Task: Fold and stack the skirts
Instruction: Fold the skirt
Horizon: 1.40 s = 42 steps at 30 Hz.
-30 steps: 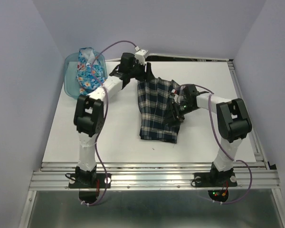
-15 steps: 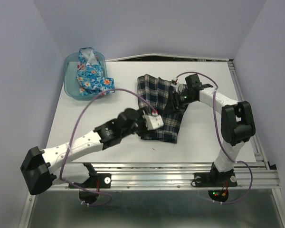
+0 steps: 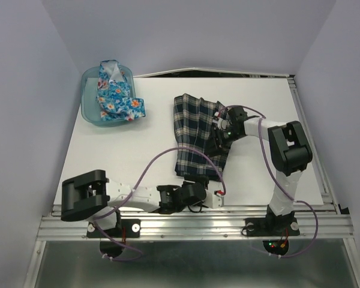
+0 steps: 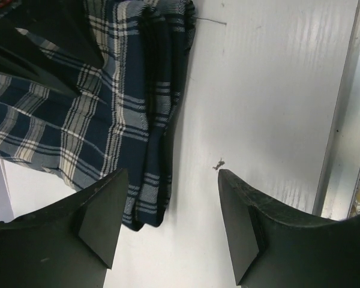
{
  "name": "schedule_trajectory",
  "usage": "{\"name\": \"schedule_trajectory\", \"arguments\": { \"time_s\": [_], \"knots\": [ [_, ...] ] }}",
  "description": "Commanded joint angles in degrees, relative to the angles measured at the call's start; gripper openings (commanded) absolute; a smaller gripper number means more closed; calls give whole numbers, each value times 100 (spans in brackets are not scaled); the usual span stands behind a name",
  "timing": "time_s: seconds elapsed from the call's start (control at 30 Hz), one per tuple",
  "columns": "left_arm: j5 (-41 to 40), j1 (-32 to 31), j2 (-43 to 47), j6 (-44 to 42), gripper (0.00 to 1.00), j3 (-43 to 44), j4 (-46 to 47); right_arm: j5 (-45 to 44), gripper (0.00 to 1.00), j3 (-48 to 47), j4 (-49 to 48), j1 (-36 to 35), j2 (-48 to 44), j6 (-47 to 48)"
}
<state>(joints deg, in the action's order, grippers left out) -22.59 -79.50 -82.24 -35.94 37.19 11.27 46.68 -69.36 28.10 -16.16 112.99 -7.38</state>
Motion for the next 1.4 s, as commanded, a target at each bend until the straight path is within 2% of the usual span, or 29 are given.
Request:
{"name": "schedule_trajectory", "arguments": {
  "time_s": [0.0, 0.2, 0.47, 0.6, 0.77, 0.8, 0.9, 1.0, 1.03, 1.1, 1.2, 1.37],
  "knots": [
    [-518, -21, -502, 17, 73, -54, 849, -589, 55, 116, -287, -36, 451, 114],
    [-1098, 40, -1486, -184, 70, -89, 1430, -545, 54, 142, -243, -36, 715, 184],
    [-1292, 339, -2138, -360, 57, -169, 1756, -546, 53, 169, -94, -36, 874, 351],
    [-1230, 611, -2323, -571, 41, -98, 2081, -449, 53, 169, -50, -36, 918, 377],
    [-1029, 647, -1973, -721, 20, -19, 2029, -388, 53, 142, -41, -89, 892, 351],
    [-959, 629, -1772, -695, 12, 33, 1733, -335, 53, 99, -24, -89, 839, 325],
    [-669, 612, -1489, -407, 1, 446, 977, -203, 54, -33, 46, -89, 725, 246],
    [-71, 594, -989, -116, 0, 851, -340, -237, 60, -498, 266, -89, 497, 237],
    [313, 533, -865, 112, 0, 1182, -1267, -447, 65, -1161, 397, -19, 235, 211],
    [464, 524, -838, 262, 0, 1255, -1485, -484, 66, -1333, 398, -18, 189, 123],
    [711, 515, -803, 509, 0, 1492, -2083, -545, 68, -2106, 460, 183, 214, 26],
    [1106, 471, -724, 720, 0, 1818, -2787, -1063, 70, -3416, 600, 403, 794, 52]
  ]
}}
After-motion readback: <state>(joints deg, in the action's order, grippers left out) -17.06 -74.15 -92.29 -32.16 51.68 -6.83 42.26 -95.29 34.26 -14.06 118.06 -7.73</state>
